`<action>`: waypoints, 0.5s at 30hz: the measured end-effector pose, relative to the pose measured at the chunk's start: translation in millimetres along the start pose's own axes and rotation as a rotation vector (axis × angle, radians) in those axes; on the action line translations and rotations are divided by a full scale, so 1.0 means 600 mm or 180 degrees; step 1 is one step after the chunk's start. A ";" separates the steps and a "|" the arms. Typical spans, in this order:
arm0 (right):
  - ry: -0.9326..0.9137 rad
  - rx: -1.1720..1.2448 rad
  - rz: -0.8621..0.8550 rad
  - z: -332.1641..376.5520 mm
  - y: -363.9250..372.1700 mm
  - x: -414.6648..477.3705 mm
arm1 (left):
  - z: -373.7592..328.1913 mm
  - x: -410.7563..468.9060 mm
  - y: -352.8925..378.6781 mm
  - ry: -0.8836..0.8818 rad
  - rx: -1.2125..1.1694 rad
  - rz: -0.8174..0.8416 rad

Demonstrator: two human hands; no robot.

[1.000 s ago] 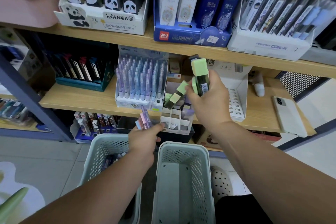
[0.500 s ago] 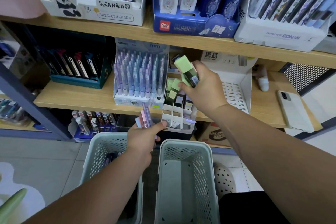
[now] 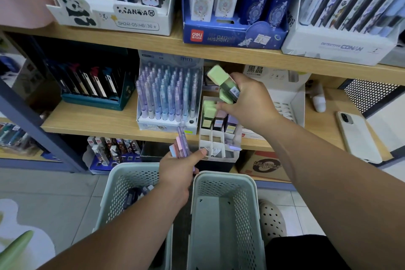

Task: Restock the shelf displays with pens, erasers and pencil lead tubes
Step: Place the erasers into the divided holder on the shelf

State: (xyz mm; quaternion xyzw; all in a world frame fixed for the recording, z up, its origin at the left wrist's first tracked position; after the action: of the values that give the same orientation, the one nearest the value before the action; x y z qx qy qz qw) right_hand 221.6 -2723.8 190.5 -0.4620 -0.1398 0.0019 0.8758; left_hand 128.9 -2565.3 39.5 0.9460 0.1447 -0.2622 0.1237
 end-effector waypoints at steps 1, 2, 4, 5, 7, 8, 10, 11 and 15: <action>0.0071 0.0013 -0.0019 -0.006 -0.006 -0.004 | -0.002 0.002 0.003 0.0000 -0.0003 -0.0011; 0.0149 0.0038 -0.0021 -0.013 -0.011 -0.010 | -0.003 0.003 0.006 0.0004 0.0005 -0.0018; 0.0359 0.0236 0.0029 -0.029 -0.020 -0.024 | -0.007 0.004 0.015 -0.0003 0.0027 -0.0029; 0.0507 0.0414 0.0070 -0.039 -0.023 -0.033 | -0.008 0.004 0.019 -0.0015 0.0041 -0.0033; 0.0838 0.0724 0.0219 -0.056 -0.028 -0.053 | -0.007 0.006 0.025 -0.0044 0.0111 -0.0043; 0.0969 0.0825 0.0299 -0.064 -0.029 -0.063 | -0.006 0.008 0.027 -0.0042 0.0155 -0.0056; 0.1179 0.1075 0.0404 -0.078 -0.029 -0.080 | -0.004 0.011 0.031 -0.0014 0.0189 -0.0096; 0.1274 0.1237 0.0469 -0.083 -0.026 -0.087 | -0.003 0.012 0.033 0.0015 0.0167 -0.0137; 0.1500 0.1829 0.0552 -0.096 -0.009 -0.095 | -0.002 0.010 0.037 0.0115 0.0100 -0.0279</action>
State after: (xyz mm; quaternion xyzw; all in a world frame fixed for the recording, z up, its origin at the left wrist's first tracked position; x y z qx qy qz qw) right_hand 180.4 -2781.1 150.2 -0.1955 0.1113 0.0089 0.9743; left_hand 142.2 -2584.0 40.8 0.9452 0.1841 -0.2524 0.0946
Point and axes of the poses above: each hand's wrist, its own x-axis towards the middle knuckle, its own y-axis out of the palm, z = x × y, the point moved 5 cm from there along x, towards the middle knuckle
